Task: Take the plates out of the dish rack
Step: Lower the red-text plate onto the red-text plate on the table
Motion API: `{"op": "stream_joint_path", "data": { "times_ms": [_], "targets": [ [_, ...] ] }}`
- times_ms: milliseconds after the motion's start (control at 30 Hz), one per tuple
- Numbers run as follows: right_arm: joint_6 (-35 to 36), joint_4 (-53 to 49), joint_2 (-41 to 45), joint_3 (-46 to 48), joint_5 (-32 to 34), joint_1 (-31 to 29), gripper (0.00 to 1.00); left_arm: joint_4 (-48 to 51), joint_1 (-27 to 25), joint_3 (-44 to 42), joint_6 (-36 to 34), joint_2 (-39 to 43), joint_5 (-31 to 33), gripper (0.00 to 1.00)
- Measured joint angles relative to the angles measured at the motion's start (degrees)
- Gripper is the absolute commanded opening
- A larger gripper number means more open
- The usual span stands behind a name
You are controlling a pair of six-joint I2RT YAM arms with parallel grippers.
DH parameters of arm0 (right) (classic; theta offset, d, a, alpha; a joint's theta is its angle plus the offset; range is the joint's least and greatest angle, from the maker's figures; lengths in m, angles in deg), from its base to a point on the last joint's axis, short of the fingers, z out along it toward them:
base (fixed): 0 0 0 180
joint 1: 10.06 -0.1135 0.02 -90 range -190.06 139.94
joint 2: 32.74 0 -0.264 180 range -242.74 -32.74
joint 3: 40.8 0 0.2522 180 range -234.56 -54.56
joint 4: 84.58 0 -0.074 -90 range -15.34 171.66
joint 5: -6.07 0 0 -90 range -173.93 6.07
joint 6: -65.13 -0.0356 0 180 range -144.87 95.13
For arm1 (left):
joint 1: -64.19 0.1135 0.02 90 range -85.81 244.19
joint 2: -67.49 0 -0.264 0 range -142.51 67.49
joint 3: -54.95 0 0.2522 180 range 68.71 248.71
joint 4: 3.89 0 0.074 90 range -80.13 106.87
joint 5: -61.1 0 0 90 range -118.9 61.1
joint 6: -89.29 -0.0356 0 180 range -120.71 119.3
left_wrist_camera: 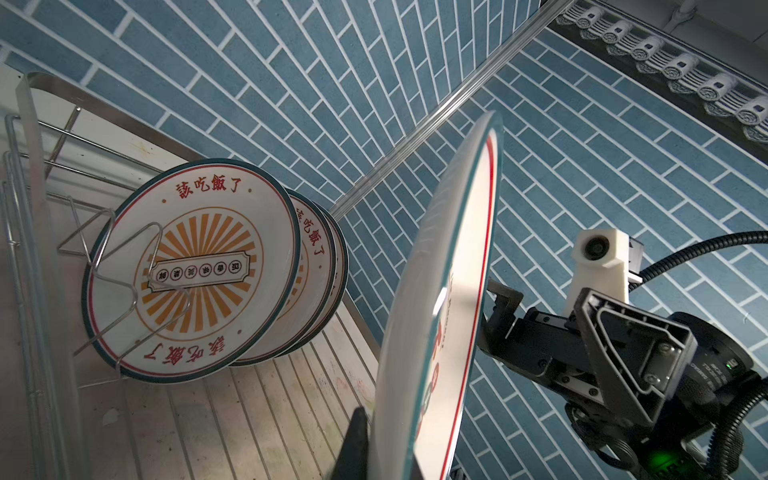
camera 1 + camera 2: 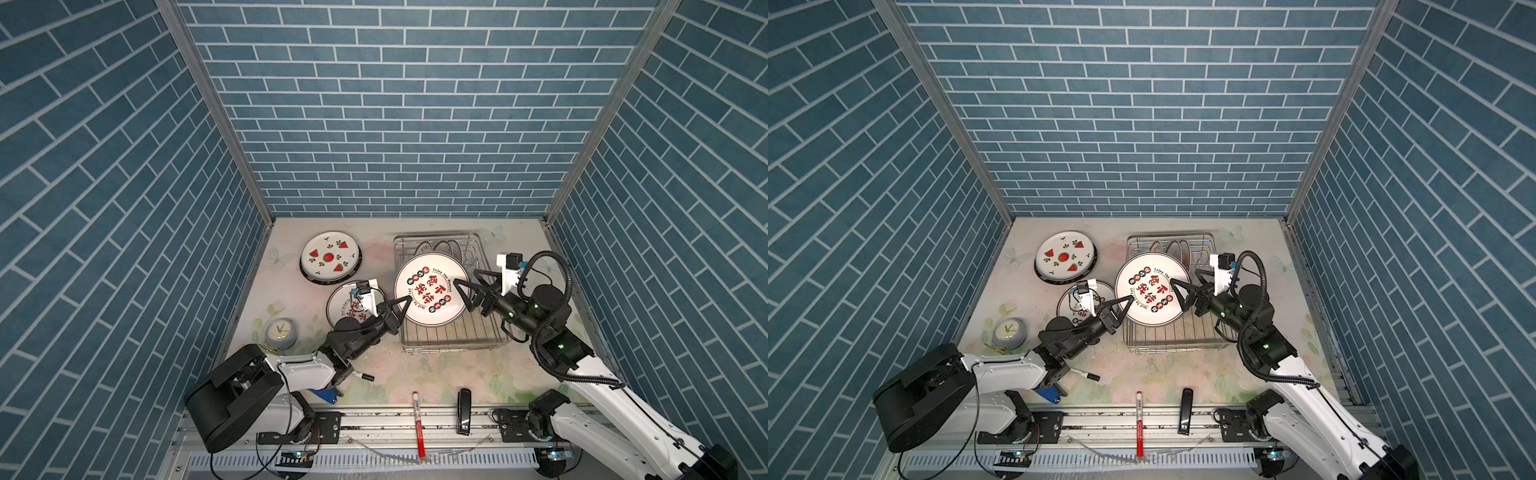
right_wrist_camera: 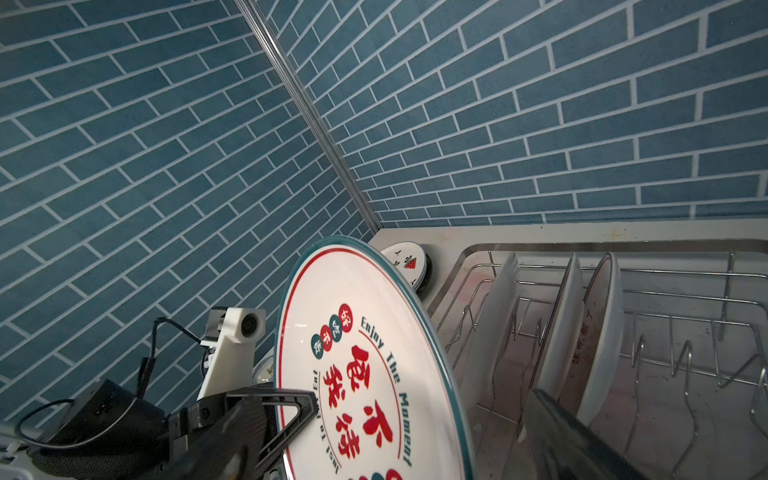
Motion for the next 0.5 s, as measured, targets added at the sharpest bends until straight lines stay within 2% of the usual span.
{"op": "stream_joint_path", "data": {
  "times_ms": [167,467,500],
  "targets": [
    [0.0,-0.57,-0.37,-0.02,1.57,0.0,0.97,2.45,0.15,-0.26,0.39,1.81,0.61,0.0],
    [0.04,-0.61,-2.21,-0.02,1.51,0.0,0.94,9.88,1.16,-2.86,0.15,12.15,4.7,0.0],
    [0.24,-0.57,-2.47,-0.02,1.09,0.0,0.98,10.69,1.53,-3.32,0.17,13.18,5.25,0.0]
  ]
}}
